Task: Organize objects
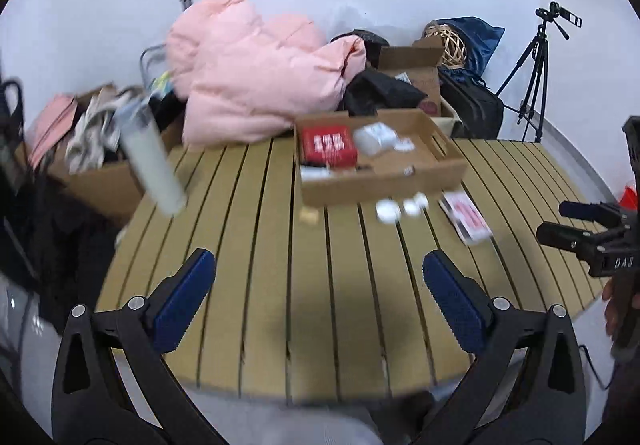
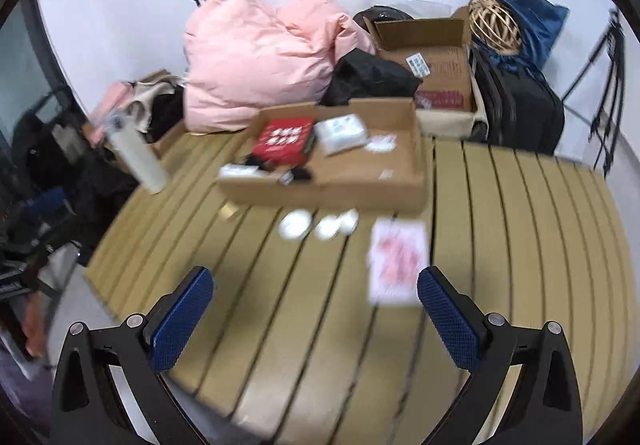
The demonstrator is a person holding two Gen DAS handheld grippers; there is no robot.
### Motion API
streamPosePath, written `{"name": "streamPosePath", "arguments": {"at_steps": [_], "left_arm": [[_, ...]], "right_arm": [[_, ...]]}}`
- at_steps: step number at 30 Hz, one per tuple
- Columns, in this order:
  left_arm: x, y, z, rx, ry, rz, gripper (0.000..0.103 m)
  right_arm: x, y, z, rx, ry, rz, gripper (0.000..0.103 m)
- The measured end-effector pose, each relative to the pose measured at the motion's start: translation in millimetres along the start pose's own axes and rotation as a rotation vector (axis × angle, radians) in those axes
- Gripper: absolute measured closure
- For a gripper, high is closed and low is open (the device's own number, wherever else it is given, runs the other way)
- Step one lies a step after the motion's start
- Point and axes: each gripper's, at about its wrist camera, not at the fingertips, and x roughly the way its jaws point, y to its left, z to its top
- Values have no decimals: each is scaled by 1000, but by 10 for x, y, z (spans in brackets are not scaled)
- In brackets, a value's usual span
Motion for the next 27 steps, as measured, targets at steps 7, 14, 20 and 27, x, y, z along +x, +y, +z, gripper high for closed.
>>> {"name": "streamPosePath", "arguments": {"at_steps": [7,14,20,27], "left_arm": [[-101,-147,-557,29,81,36,0],[-190,-224,-606,22,75,21,0],[-172,-254,-647,26,86,6,0],[12,-180,-664,-11,109,-13,0]], "right_arm": [[-352,339,-884,-43,44,-66,0],[-420,372,-1090,-46,62,-97,0],[-485,364,-1153,-37,52,-97,0],[-363,321,-1202,-26,82,-100,0]]}}
